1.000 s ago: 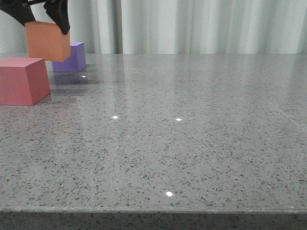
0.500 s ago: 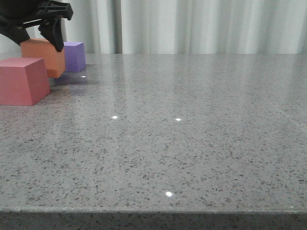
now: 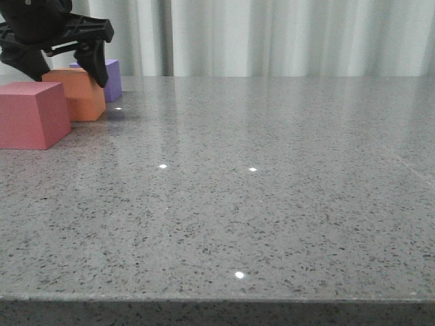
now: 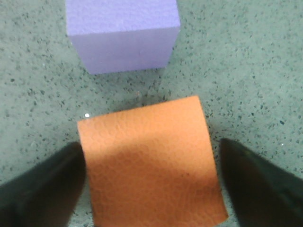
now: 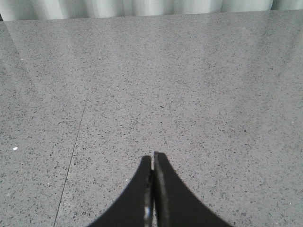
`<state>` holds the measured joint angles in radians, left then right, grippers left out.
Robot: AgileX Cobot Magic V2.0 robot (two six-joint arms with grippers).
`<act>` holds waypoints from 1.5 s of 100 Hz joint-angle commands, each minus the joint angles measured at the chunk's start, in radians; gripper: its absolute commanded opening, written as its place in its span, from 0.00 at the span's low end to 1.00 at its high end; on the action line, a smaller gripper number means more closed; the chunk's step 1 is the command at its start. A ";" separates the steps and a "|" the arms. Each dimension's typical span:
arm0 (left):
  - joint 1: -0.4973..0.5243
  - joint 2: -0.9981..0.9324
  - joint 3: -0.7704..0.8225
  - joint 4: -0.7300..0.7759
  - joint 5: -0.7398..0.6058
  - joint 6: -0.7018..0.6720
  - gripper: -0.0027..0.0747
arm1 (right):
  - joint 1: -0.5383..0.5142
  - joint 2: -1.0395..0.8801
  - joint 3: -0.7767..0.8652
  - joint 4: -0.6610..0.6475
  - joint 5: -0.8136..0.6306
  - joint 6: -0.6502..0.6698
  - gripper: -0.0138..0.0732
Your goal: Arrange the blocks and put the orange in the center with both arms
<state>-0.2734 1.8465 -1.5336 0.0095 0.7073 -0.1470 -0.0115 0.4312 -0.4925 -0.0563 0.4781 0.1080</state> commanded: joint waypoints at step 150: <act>0.094 -1.484 0.992 0.014 -0.359 0.003 0.63 | -0.005 0.003 -0.027 -0.003 -0.082 -0.008 0.08</act>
<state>-0.1818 0.4271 -0.5588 0.0323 0.4332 -0.1454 -0.0115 0.4312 -0.4925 -0.0563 0.4781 0.1080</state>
